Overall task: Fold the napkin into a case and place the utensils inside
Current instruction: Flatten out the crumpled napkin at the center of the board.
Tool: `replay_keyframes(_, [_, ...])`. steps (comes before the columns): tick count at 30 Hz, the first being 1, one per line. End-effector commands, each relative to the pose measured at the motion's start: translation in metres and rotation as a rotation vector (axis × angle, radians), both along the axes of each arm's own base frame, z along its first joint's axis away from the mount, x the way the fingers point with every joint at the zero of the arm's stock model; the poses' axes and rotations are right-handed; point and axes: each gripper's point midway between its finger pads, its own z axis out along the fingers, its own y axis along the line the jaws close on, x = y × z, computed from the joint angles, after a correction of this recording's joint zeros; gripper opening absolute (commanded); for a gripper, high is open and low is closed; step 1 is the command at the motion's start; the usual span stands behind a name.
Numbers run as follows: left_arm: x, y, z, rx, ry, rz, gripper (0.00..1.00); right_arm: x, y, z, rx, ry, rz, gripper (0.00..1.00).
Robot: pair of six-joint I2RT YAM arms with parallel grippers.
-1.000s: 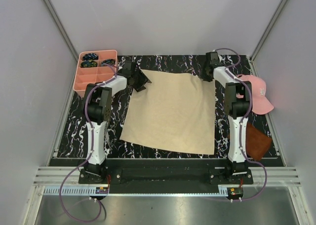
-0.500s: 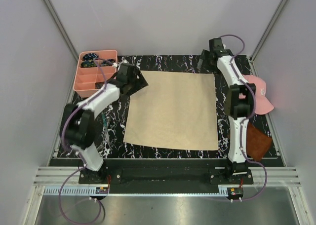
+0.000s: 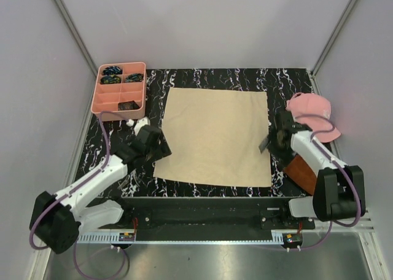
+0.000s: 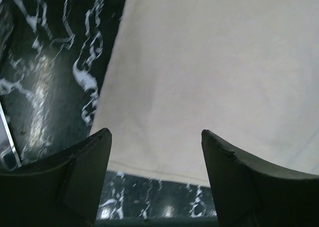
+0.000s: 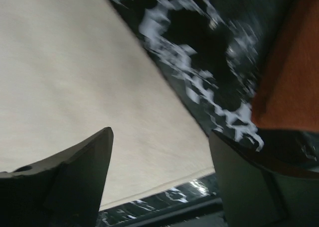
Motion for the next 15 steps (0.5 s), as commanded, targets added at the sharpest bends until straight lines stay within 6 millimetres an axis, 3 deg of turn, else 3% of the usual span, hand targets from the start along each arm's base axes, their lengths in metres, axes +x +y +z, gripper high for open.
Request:
replay_keyframes(1, [-0.003,0.006,0.022,-0.051,-0.086,0.039,0.75,-0.055,-0.002,-0.029,0.053,0.083,-0.227,0.77])
replay_keyframes(3, [-0.004,0.009,0.022,-0.042,-0.093,0.045,0.75,-0.070,-0.010,-0.037,0.028,0.083,-0.275,0.71])
replay_keyframes(9, [-0.007,0.017,0.015,-0.010,-0.060,0.080,0.75,-0.088,-0.011,-0.043,0.032,0.102,-0.330,0.60])
replay_keyframes(15, [-0.008,0.019,0.005,0.015,0.008,0.117,0.75,-0.100,-0.002,-0.045,0.075,0.155,-0.324,0.57])
